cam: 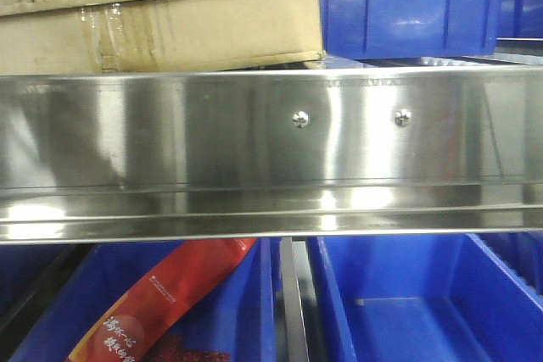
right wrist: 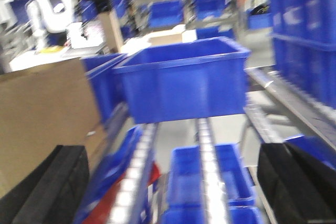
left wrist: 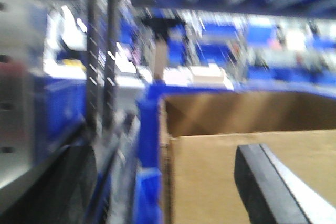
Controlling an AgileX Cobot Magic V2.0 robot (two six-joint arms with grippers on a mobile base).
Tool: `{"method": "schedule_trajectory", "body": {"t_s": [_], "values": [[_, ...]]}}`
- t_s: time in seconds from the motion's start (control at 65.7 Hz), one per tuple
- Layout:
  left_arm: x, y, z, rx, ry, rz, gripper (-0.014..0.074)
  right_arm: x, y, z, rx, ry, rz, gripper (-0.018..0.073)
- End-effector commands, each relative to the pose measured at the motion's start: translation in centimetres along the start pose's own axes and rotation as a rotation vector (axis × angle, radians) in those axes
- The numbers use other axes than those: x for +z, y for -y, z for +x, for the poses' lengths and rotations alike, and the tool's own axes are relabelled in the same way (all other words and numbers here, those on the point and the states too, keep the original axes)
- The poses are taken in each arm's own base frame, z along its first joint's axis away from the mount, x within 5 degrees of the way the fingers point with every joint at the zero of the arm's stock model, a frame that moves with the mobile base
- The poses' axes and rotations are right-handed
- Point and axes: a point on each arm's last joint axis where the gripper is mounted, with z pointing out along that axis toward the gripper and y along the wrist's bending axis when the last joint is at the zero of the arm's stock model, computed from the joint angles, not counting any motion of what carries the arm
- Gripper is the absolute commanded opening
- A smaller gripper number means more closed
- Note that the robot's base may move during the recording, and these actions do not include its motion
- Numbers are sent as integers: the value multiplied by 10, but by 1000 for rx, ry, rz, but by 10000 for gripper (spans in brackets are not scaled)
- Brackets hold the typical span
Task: Grab carton from right shelf to conveyor
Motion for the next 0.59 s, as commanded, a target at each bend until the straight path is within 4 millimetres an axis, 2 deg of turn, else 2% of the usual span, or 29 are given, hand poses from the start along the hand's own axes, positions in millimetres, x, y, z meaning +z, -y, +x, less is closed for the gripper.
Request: {"method": "schedule_trajectory", "body": {"t_s": [0.0, 0.244, 0.365, 0.472, 0.578], "values": [[14, 3, -17, 8, -92, 24, 456, 11, -11, -25, -20, -44, -82, 538], [69, 9, -58, 2, -344, 30, 456, 62, -49, -69, -45, -261, -307, 538], [100, 14, -78, -23, -457, 44, 456, 98, -72, -86, -66, -394, -373, 538], [129, 16, -84, -24, -535, 42, 456, 120, -85, -101, -69, -462, -353, 538], [154, 14, -90, -27, -581, 23, 456, 144, -96, -108, -105, -515, -242, 538]]}}
